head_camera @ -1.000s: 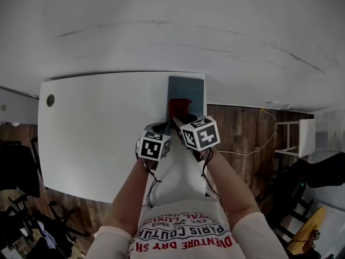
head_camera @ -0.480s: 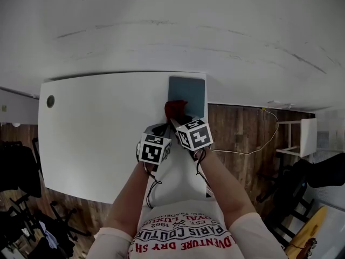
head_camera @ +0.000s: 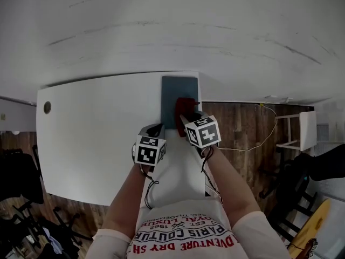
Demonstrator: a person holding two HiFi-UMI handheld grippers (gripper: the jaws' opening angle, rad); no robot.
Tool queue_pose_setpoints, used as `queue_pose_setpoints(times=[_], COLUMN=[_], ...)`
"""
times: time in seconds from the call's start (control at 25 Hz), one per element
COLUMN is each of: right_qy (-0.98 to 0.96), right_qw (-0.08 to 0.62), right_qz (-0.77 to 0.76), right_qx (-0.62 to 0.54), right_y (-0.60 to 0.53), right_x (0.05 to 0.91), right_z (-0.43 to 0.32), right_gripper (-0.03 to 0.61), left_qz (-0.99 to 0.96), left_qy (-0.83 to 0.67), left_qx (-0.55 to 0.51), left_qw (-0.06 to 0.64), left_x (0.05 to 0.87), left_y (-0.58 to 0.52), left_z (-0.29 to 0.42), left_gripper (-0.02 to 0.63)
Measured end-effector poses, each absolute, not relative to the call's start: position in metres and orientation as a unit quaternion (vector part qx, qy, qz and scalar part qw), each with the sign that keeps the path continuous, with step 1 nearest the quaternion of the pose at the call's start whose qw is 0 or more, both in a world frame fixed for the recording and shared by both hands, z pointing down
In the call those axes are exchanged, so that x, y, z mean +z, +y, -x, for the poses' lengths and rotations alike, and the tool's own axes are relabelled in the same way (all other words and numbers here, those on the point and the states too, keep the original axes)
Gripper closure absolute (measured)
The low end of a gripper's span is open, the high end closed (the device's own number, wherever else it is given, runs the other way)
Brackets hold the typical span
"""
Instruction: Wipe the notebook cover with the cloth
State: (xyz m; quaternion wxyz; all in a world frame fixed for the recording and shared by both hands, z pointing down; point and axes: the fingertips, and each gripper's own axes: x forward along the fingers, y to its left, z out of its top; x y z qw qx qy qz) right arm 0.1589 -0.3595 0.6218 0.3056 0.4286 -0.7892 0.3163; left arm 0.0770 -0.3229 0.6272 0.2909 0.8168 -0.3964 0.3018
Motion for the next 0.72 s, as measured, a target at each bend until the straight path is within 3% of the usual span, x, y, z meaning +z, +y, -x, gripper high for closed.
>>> queue_pose_setpoints(times=[0.4,0.72], right_qy=[-0.753,-0.721], right_qw=[0.287,0.324], right_qz=[-0.492,-0.519], right_qx=[0.329,0.326], right_y=[-0.345,-0.321], right_x=[0.622,0.620], right_z=[-0.215,-0.262], right_gripper=[0.505,0.508], left_qz=[-0.815,-0.821], left_qy=[-0.401,-0.394], left_qx=[0.292,0.287], left_qw=[0.301,0.297], left_x=[0.628,0.628], left_y=[-0.322,-0.322], left_z=[-0.076,-0.075], left_gripper=[0.603,0.604])
